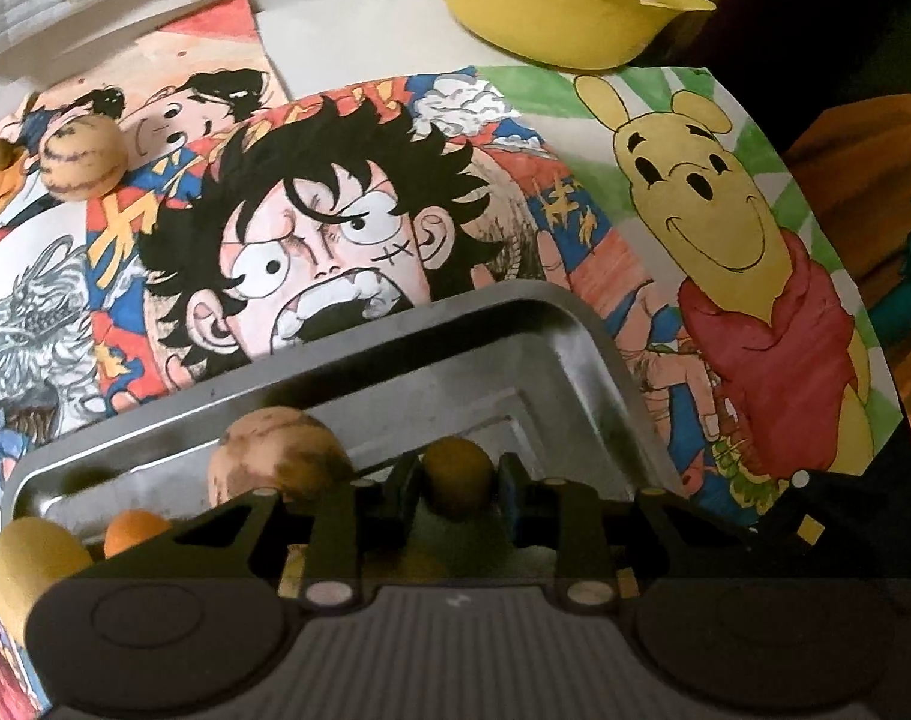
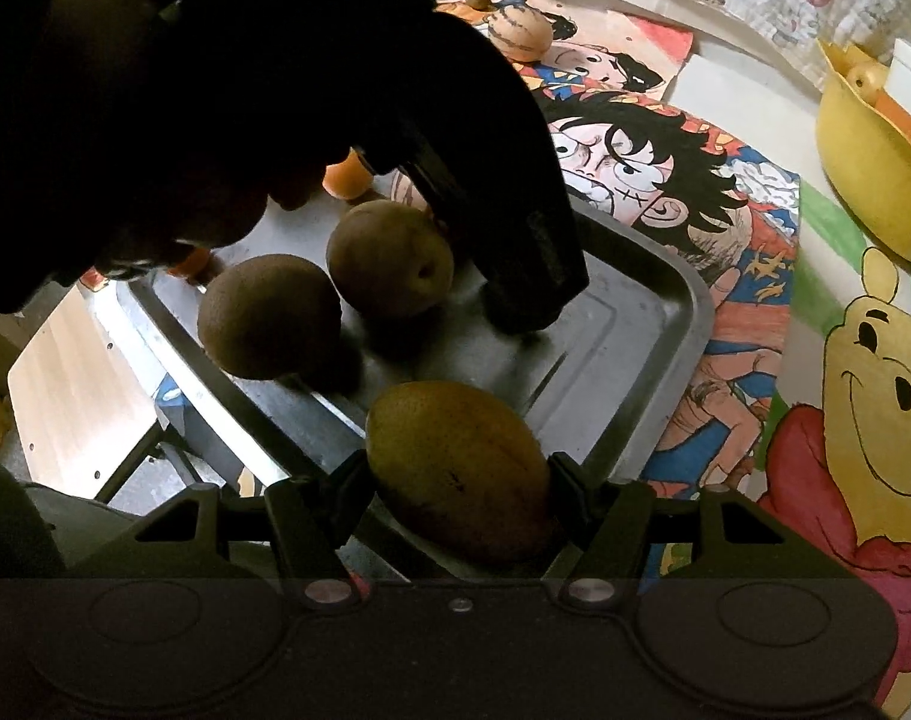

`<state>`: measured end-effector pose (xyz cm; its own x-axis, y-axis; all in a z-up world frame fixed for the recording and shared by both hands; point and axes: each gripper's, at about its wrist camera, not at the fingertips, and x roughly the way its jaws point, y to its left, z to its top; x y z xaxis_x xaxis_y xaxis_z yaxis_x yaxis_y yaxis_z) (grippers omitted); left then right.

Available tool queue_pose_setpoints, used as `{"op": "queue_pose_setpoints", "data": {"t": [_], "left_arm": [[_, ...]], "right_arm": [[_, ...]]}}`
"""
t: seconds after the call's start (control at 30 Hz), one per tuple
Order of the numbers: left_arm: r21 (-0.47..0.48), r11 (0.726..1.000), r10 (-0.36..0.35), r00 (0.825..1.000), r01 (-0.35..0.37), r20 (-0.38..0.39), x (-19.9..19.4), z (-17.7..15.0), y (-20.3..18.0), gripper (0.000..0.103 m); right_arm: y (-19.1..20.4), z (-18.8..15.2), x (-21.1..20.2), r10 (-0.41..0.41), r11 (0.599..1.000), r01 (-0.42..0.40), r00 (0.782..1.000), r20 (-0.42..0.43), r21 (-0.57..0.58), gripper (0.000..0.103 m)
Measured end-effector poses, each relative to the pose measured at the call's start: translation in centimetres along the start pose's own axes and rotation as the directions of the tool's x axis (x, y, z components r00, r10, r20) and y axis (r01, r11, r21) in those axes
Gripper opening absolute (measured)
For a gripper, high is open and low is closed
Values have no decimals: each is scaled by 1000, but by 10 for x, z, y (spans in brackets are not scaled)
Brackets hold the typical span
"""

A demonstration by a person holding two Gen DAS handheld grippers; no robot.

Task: Organize fruits
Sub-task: 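Carry the potato and small brown fruit onto the tray and open both grippers, then lift both grippers away from the tray toward the remaining fruits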

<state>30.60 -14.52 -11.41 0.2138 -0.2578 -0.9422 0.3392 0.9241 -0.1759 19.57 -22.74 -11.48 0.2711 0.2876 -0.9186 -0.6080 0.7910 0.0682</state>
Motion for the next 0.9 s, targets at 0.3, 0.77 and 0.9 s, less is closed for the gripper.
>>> {"op": "queue_pose_setpoints", "data": {"t": [0.3,0.77,0.9], "left_arm": [[-43,999,18,997,-15,70,-27,-14,-2,66],[-210,973,130,981,-97,146,-87,-69,18,98],[-253,959,167,977,-128,136,-96,-89,30,100]], "right_arm": [[1,-6,-20,23,999,-25,999,46,33,76],[-4,-26,-51,3,983,-21,995,97,181,96],[-8,-19,-49,-51,979,35,996,78,199,99]]}}
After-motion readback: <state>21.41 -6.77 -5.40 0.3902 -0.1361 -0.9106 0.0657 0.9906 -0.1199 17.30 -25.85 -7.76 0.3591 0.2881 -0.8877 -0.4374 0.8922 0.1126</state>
